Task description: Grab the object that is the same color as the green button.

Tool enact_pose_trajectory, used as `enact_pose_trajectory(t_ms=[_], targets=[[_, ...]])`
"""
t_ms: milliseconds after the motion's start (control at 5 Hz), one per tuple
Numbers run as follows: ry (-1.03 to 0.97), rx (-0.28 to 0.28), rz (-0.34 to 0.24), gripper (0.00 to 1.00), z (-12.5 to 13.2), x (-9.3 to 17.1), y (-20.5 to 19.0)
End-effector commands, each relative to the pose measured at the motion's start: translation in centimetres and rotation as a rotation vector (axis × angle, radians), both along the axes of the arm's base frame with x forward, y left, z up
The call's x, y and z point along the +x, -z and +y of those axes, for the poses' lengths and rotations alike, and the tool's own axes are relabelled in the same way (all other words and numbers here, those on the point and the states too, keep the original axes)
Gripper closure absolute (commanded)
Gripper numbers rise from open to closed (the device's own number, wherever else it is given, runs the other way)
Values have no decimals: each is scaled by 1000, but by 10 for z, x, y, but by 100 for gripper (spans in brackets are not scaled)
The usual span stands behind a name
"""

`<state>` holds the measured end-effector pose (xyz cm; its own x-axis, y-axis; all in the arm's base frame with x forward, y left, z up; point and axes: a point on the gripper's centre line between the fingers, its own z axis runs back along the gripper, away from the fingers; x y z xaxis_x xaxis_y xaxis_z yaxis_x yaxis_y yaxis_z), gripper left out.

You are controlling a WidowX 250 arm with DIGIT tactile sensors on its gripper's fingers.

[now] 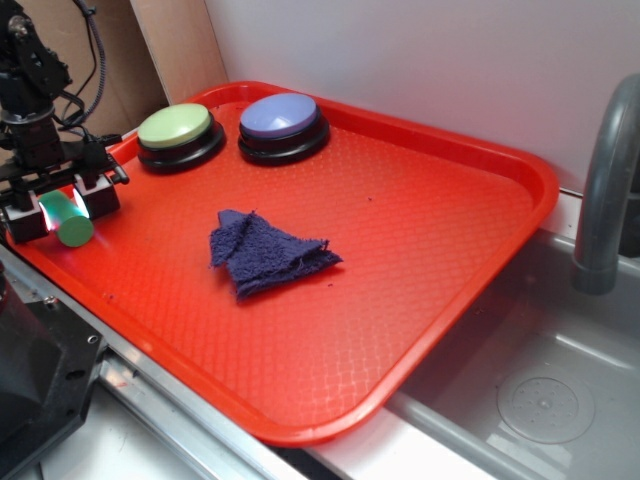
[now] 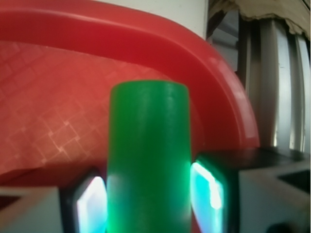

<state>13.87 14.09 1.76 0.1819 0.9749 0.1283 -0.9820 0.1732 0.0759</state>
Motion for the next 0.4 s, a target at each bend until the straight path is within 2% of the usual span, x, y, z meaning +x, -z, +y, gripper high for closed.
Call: enact_pose_trajectory(t_ms=[0, 200], targets=[[194, 14, -112, 100, -13, 8, -42], [339, 0, -161, 100, -32, 16, -66]])
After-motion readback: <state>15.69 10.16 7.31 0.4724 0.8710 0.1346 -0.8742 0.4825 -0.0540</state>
